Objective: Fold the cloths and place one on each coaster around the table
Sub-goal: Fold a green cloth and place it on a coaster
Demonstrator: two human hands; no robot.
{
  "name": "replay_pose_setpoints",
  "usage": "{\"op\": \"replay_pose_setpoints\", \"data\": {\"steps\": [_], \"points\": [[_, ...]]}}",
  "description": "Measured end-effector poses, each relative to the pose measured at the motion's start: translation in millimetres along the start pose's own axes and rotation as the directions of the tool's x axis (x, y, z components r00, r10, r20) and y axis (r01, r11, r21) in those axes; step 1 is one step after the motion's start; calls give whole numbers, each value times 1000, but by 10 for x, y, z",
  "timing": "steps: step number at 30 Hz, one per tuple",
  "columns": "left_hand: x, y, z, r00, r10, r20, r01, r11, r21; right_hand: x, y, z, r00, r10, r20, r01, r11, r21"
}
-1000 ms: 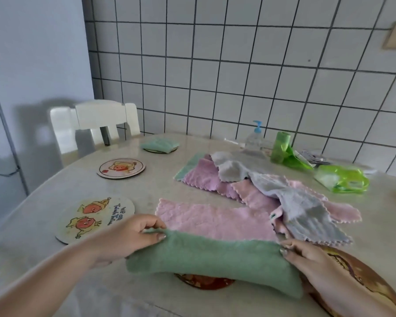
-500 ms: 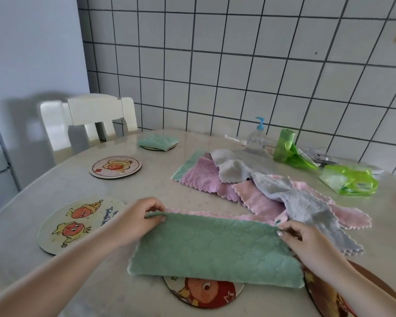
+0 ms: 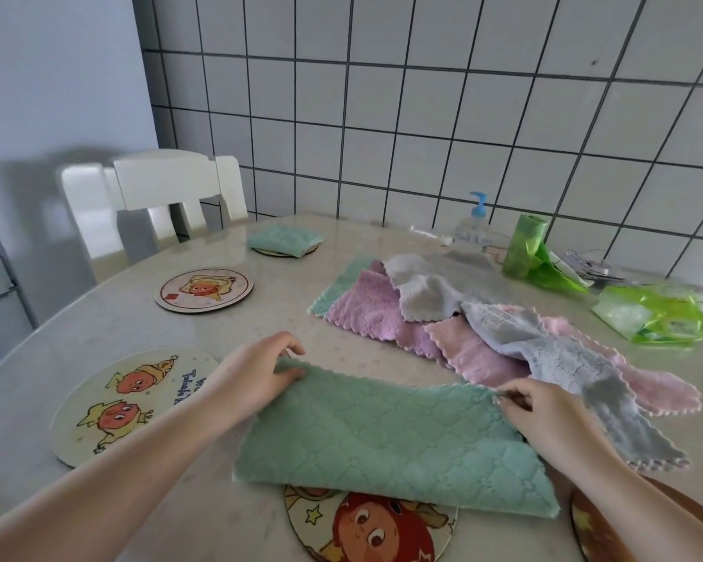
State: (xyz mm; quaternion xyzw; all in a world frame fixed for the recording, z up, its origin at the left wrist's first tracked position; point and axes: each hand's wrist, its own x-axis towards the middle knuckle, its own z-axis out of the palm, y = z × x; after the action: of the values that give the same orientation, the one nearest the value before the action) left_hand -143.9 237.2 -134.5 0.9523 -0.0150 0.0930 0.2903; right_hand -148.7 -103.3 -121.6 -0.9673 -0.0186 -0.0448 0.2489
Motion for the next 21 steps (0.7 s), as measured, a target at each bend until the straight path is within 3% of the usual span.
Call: {"op": "replay_pose_setpoints", "data": {"steps": [10,15,19,21], "points": [[-27,-13,-3,1000,-5,11,5,1000,-3,27,33,20,999,-20,-27,21,1000,23],[-39,80,14,1000,-12,28,9,996,94,50,14,52,999,6,-50,-5,1000,7],[-110,178,-6,994,103,-35,-85,934,348,-8,-39,11,994,-13,-112,0,993,-114],[-202,291,9,983,177,-48,-150,929,339,-84,-103,4,978,-120,-170,75,965,-250]]}}
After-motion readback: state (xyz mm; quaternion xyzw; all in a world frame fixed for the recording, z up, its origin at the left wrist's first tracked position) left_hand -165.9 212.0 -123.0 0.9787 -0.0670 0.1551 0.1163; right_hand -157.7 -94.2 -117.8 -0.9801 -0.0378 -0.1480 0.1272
